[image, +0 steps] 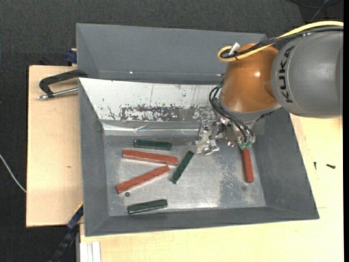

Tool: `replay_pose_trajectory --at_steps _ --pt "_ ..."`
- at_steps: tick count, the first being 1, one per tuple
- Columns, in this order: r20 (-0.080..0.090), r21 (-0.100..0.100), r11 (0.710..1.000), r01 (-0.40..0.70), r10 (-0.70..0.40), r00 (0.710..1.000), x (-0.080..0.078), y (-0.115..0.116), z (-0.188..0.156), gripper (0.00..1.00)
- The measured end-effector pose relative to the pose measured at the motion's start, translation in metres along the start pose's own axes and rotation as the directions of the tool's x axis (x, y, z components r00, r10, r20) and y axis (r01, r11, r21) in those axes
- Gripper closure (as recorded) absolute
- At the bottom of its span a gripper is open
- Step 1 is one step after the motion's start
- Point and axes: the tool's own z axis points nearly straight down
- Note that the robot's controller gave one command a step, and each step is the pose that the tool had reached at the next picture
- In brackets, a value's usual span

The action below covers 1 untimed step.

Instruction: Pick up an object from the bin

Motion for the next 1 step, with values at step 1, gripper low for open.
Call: replay_pose_trajectory --at_steps 1 --pt "0.004 0.000 1.000 0.009 -0.009 1.000 -0.0061 0.0046 0.0318 0.00"
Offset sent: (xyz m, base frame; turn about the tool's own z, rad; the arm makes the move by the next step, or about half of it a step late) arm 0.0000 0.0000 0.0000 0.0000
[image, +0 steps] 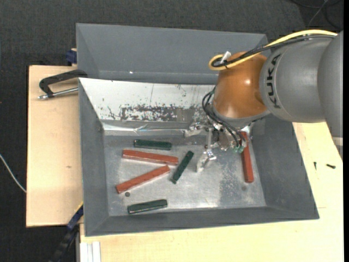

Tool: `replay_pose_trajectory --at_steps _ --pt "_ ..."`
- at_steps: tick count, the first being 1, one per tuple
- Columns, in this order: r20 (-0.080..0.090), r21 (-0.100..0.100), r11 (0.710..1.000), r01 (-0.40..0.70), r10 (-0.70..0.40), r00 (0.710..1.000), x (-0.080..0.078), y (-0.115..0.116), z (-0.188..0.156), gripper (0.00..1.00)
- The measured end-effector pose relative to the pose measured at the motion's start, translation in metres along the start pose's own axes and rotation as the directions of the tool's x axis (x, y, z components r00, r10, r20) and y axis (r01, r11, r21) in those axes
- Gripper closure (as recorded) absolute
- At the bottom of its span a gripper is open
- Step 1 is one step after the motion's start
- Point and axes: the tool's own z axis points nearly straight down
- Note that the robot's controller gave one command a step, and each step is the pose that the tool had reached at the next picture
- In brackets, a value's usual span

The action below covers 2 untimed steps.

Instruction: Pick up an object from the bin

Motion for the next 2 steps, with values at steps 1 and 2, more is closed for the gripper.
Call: replay_pose_trajectory --at_steps 1,2 --pt "0.001 0.000 1.000 0.001 -0.001 1.000 -0.002 0.000 0.005 0.00" --pt "-0.004 0.007 0.924 0.383 -0.383 0.924 0.016 0.051 0.001 1.00"
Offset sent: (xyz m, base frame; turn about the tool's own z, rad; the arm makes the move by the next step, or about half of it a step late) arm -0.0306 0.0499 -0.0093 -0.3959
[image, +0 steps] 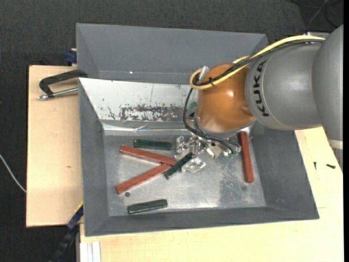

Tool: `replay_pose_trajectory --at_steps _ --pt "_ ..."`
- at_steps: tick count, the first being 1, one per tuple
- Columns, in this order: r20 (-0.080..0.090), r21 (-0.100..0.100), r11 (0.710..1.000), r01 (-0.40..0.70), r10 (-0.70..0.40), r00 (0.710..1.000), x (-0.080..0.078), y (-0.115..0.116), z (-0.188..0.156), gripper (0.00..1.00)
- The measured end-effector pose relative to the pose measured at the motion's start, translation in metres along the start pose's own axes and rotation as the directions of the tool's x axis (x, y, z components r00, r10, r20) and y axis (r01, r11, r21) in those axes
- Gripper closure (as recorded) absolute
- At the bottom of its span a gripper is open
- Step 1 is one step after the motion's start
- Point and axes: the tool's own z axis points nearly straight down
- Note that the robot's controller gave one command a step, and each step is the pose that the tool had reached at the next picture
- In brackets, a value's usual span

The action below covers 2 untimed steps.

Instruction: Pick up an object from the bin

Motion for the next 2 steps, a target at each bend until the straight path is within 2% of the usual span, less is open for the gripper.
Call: replay_pose_trajectory --at_steps 1,2 --pt "0.000 0.000 1.000 0.000 0.000 1.000 0.000 0.000 0.000 1.00" --pt "0.017 0.002 1.000 0.030 -0.031 0.999 -0.008 -0.031 -0.187 1.00"
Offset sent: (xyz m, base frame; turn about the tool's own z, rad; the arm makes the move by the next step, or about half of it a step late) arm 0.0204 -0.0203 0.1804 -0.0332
